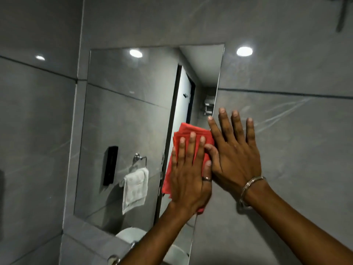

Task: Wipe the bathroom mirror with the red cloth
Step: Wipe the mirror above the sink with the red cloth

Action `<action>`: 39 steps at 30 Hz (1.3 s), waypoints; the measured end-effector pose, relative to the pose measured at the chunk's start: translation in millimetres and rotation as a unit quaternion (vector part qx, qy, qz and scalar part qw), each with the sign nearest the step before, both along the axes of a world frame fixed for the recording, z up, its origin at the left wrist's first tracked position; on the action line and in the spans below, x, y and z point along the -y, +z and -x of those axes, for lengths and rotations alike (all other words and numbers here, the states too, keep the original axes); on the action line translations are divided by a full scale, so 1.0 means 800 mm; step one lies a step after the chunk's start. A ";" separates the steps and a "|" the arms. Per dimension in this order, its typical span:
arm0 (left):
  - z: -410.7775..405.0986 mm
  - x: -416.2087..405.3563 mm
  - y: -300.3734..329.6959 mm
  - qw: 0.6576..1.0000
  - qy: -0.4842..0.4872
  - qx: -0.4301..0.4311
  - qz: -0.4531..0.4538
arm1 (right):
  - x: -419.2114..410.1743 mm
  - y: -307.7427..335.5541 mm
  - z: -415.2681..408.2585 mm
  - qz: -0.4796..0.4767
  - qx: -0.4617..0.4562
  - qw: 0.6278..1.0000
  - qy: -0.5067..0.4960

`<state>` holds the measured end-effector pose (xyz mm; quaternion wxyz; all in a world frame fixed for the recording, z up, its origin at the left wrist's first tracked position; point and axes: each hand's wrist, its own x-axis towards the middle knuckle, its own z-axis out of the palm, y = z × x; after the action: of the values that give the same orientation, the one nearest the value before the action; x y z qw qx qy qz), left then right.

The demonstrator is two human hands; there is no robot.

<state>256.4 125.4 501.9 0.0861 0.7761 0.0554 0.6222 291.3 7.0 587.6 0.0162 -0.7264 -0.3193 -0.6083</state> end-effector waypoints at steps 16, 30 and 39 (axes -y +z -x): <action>-0.001 -0.062 0.269 0.995 -0.029 0.055 -0.078 | -0.010 0.193 0.001 -0.060 -0.017 0.998 0.030; 0.004 -0.079 -0.051 0.998 0.000 -0.007 -0.068 | -0.022 0.118 0.018 0.032 -0.023 0.999 0.023; 0.016 -0.125 0.104 0.997 0.000 0.011 -0.078 | -0.053 0.190 0.037 0.026 -0.048 0.998 0.014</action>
<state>243.8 225.2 585.1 0.0261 0.7734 0.0057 0.6333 261.8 49.5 739.7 0.0211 -0.7507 -0.3436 -0.5639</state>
